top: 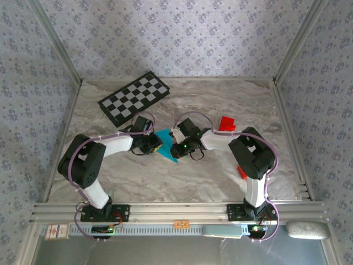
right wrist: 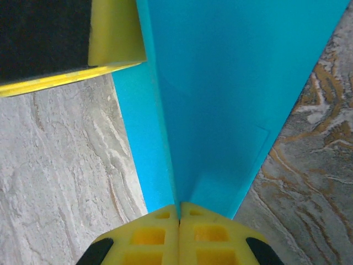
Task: Fold a paper plane with a square sheet of paper (pick it up from the middle)
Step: Fourth fold the wing at the center of the table.
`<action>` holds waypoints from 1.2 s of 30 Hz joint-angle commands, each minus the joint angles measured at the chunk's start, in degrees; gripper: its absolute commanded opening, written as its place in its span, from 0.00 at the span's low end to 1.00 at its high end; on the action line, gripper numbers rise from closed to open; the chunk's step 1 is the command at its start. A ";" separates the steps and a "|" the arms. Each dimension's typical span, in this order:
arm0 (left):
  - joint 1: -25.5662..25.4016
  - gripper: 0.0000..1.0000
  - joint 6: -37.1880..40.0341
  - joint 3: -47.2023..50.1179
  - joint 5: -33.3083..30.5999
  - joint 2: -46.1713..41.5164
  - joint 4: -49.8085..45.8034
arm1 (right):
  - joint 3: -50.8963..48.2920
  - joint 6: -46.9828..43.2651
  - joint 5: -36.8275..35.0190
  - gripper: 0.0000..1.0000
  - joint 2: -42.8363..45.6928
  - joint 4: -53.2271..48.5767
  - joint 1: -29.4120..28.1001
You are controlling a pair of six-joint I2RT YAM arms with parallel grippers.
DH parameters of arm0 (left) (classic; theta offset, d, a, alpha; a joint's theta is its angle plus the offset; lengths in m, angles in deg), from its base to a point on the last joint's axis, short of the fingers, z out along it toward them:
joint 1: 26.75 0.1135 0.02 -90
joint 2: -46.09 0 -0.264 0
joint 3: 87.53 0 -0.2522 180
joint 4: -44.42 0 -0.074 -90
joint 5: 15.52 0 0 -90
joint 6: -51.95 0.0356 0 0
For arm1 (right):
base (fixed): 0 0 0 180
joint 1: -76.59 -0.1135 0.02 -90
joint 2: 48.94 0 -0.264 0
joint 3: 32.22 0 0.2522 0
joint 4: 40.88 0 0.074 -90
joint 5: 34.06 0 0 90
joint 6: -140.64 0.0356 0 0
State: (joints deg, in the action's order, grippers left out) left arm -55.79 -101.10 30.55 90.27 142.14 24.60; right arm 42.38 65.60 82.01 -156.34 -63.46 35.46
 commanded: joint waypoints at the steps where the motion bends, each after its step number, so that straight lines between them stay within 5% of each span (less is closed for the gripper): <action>1: -0.48 0.20 1.00 1.13 0.11 -0.40 0.21 | -0.08 2.29 3.10 0.05 -1.12 0.06 1.11; 36: -1.81 0.31 3.09 4.26 5.59 -0.58 14.88 | -7.64 10.79 15.22 0.07 -4.23 15.06 7.83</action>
State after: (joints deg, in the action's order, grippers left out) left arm -57.21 -99.72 35.05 94.69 142.07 38.28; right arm 35.67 75.96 97.11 -159.11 -48.49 42.98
